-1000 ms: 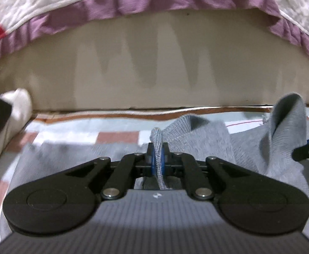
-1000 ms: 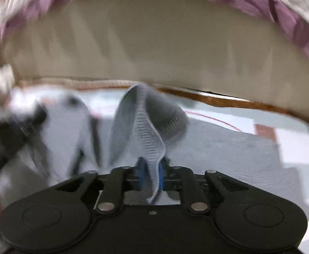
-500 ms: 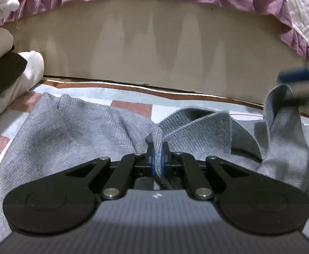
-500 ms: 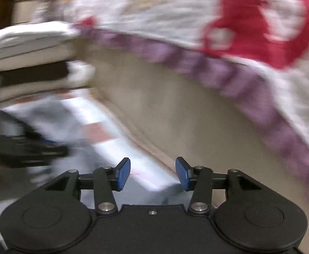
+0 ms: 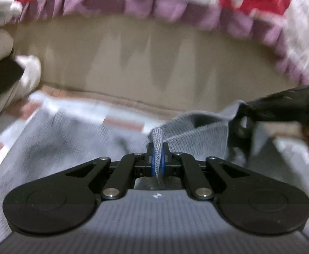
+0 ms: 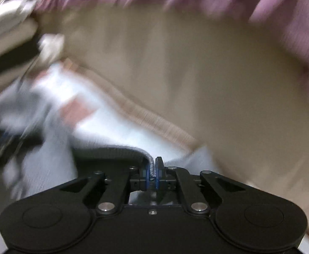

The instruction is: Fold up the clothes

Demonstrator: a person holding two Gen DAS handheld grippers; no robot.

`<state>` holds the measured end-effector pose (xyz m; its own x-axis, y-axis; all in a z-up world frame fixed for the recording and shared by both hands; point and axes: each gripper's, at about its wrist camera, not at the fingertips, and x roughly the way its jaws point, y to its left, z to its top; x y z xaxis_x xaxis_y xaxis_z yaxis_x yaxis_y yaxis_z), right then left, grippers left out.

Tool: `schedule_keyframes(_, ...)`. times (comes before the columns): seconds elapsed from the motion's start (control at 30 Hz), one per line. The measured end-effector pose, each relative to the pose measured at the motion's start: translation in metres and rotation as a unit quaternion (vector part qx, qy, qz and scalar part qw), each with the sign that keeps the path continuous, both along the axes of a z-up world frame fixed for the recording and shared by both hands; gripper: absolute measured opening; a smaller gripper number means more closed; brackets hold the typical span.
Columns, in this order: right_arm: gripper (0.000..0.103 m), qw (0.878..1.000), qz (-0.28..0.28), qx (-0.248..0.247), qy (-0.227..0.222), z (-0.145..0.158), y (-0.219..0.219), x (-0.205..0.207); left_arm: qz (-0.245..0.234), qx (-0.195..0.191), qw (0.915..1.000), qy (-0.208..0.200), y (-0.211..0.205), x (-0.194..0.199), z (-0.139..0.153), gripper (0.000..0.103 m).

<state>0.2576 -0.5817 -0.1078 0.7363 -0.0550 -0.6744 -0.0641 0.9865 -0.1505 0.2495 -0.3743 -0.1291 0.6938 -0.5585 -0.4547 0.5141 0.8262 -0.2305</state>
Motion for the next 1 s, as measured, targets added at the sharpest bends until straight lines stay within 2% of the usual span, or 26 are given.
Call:
schedule_keyframes(0.03,0.005,1.000,-0.015,0.005,-0.011,0.005,-0.003,0.007,-0.008,-0.023,0.9995,-0.018,-0.002,-0.002,0.005,0.007)
schedule_keyframes(0.07,0.006,0.999,-0.030,0.011,-0.022,0.010,-0.007,0.015,-0.018,-0.042,0.9985,-0.031,-0.007,-0.003,0.009,0.013)
schedule_keyframes(0.1,0.006,0.998,-0.044,0.016,-0.033,0.016,-0.010,0.022,-0.027,-0.045,0.9982,-0.030,-0.014,-0.001,0.011,0.021)
schedule_keyframes(0.17,0.010,0.997,-0.064,0.013,-0.047,0.019,-0.013,0.033,-0.041,-0.021,0.9988,-0.018,-0.032,0.004,0.015,0.023)
schedule_keyframes(0.2,0.017,0.996,-0.075,0.019,-0.052,0.019,-0.015,0.036,-0.049,-0.005,0.9987,-0.013,-0.040,0.005,0.016,0.025)
schedule_keyframes(0.23,0.022,0.993,-0.093,0.046,-0.057,0.022,-0.022,0.036,-0.063,0.013,0.9980,-0.001,-0.048,0.007,0.015,0.026)
schedule_keyframes(0.3,0.024,0.984,-0.125,0.107,-0.068,0.027,-0.035,0.032,-0.082,0.027,0.9959,0.026,-0.055,0.010,0.008,0.029)
schedule_keyframes(0.37,0.025,0.969,-0.142,0.186,-0.078,0.032,-0.049,0.010,-0.101,0.038,0.9927,0.055,-0.059,0.012,0.001,0.029)
schedule_keyframes(0.43,0.034,0.962,-0.151,0.215,-0.068,0.027,-0.055,-0.024,-0.095,0.059,0.9914,0.068,-0.060,0.015,-0.009,0.030)
schedule_keyframes(0.5,0.047,0.955,-0.159,0.245,-0.057,0.023,-0.060,-0.058,-0.085,0.081,0.9896,0.083,-0.062,0.020,-0.019,0.030)
schedule_keyframes(0.57,0.049,0.946,-0.168,0.274,-0.047,0.018,-0.065,-0.092,-0.076,0.073,0.9906,0.086,-0.060,0.027,-0.023,0.030)
schedule_keyframes(0.63,0.049,0.936,-0.165,0.308,-0.029,0.005,-0.065,-0.122,-0.066,0.078,0.9907,0.089,-0.061,0.035,-0.022,0.031)
schedule_keyframes(0.7,0.053,0.931,-0.156,0.331,-0.013,-0.011,-0.062,-0.145,-0.057,0.067,0.9910,0.101,-0.059,0.041,-0.018,0.031)
schedule_keyframes(0.77,0.054,0.926,-0.147,0.347,0.002,-0.031,-0.053,-0.150,-0.055,0.028,0.9920,0.111,-0.050,0.038,-0.010,0.030)
schedule_keyframes(0.83,0.054,0.915,-0.143,0.377,0.008,-0.049,-0.043,-0.139,-0.057,-0.006,0.9929,0.104,-0.035,0.026,0.002,0.030)
schedule_keyframes(0.9,0.054,0.903,-0.130,0.410,0.001,-0.062,-0.035,-0.130,-0.040,0.012,0.9956,0.084,-0.017,0.002,0.014,0.035)
schedule_keyframes(1.0,0.057,0.894,-0.119,0.433,-0.006,-0.074,-0.019,-0.106,-0.024,0.044,0.9979,0.041,0.007,-0.036,0.024,0.044)
